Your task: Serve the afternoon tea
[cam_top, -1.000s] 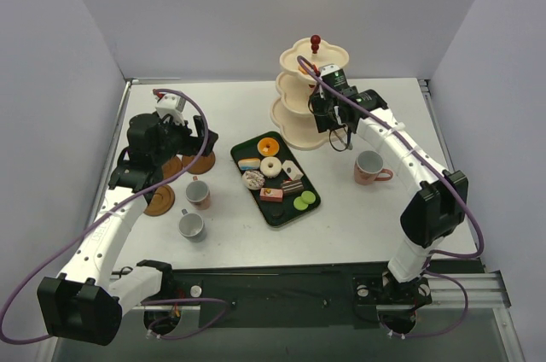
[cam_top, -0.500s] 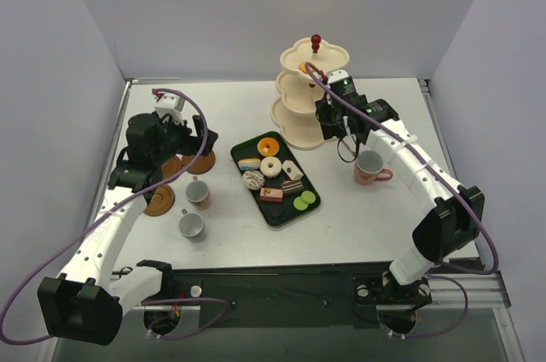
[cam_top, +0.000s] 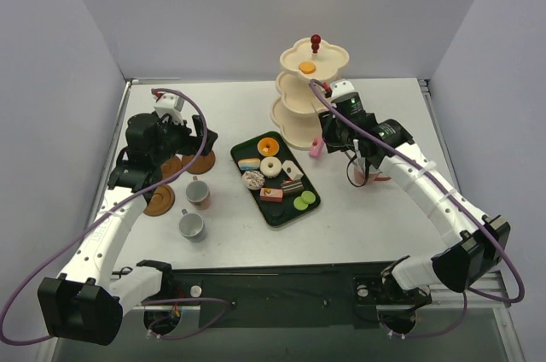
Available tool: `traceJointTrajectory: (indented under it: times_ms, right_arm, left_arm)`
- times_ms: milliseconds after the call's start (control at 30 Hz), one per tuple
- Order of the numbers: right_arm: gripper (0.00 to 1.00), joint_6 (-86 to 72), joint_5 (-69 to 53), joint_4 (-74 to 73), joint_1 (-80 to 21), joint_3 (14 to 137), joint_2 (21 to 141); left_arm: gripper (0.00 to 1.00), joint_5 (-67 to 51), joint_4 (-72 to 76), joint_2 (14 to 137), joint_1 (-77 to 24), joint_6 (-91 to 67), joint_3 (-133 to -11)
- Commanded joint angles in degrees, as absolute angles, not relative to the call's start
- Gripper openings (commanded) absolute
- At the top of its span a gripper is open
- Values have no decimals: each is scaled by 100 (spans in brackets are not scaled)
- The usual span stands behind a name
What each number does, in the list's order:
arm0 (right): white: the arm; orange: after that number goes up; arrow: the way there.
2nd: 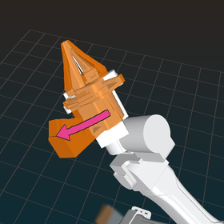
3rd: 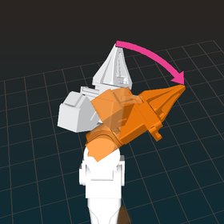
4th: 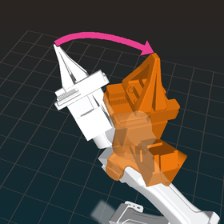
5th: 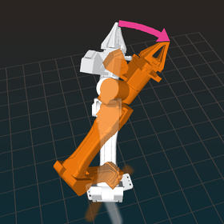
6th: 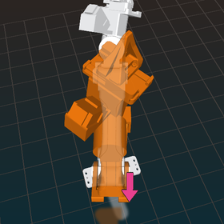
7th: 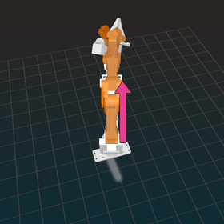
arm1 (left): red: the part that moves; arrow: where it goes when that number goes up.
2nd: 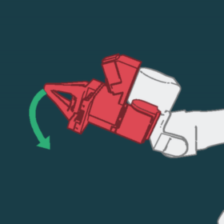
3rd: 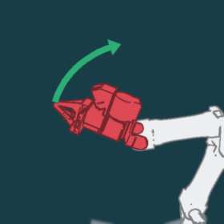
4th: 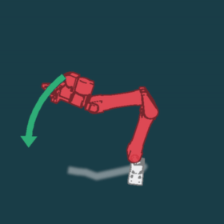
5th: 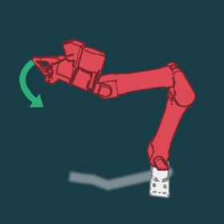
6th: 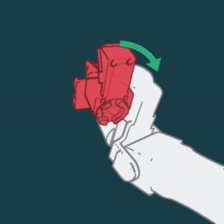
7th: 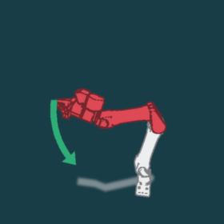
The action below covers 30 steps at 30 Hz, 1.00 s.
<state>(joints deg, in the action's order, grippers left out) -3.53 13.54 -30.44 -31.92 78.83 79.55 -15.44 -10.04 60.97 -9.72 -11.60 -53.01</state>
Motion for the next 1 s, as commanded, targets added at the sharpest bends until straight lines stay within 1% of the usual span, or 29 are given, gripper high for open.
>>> traceJointTrajectory:
  times_ms: [0,233,433,567,767,967]
  right_arm:
    - [48,-395,1539,-2962,-3173,7796,7787]
    - [48,-746,1301,-3093,-3252,7612,7629]
    - [48,-1616,1275,-3331,-3217,6647,7445]
    - [51,-2153,1029,-3471,-3252,5987,7032]
    - [52,-2715,1160,-3998,-3647,5626,6768]
    - [53,-3040,1090,-4227,-3726,5326,6724]
  left_arm:
    - [94,-1644,-765,5994,-940,-1187,-5432]
    - [94,-1644,-765,5994,-940,-1178,-5423]
    - [94,-1652,-756,5985,-958,-1187,-5414]
    - [94,-1687,-747,6012,-949,-1222,-5423]
    - [94,-1767,-712,6047,-976,-1274,-5405]
    - [94,-1767,-703,6056,-1002,-1274,-5405]
